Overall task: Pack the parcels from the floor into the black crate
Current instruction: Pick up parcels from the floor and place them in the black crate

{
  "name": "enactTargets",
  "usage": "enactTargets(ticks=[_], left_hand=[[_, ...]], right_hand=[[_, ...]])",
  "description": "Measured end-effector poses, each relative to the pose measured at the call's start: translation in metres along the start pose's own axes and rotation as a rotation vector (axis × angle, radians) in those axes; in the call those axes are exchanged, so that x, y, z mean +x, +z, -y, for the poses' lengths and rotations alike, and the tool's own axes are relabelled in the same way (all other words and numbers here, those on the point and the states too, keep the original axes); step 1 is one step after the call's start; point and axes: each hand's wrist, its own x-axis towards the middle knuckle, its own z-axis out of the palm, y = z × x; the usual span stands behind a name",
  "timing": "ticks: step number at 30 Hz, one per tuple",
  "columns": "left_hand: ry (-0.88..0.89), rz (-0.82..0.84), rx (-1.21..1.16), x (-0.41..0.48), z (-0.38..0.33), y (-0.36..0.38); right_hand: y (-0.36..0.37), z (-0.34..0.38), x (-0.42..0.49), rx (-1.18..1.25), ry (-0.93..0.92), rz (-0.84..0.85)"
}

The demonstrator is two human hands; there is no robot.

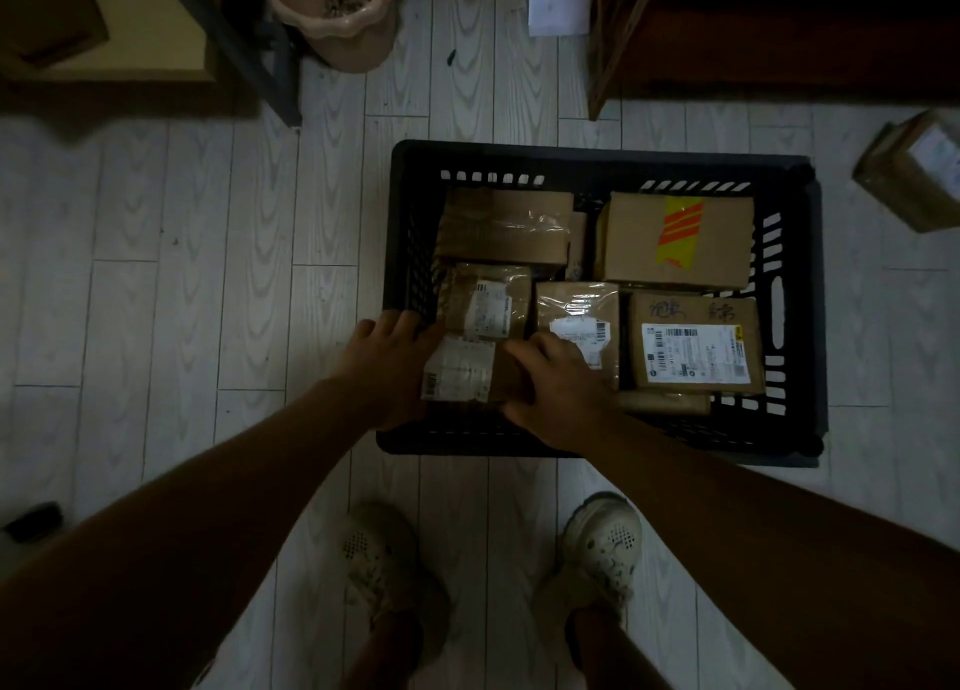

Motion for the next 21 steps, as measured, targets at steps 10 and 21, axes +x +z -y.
enactTargets(ticks=[10, 21], left_hand=[[0.023, -0.008, 0.024, 0.002, -0.01, 0.0], [-0.037, -0.033, 0.171, 0.012, -0.017, 0.04]], right_hand=[[0.005, -0.01, -0.002, 0.112, -0.011, -0.025], [0.03, -0.016, 0.006, -0.214, -0.03, 0.05]])
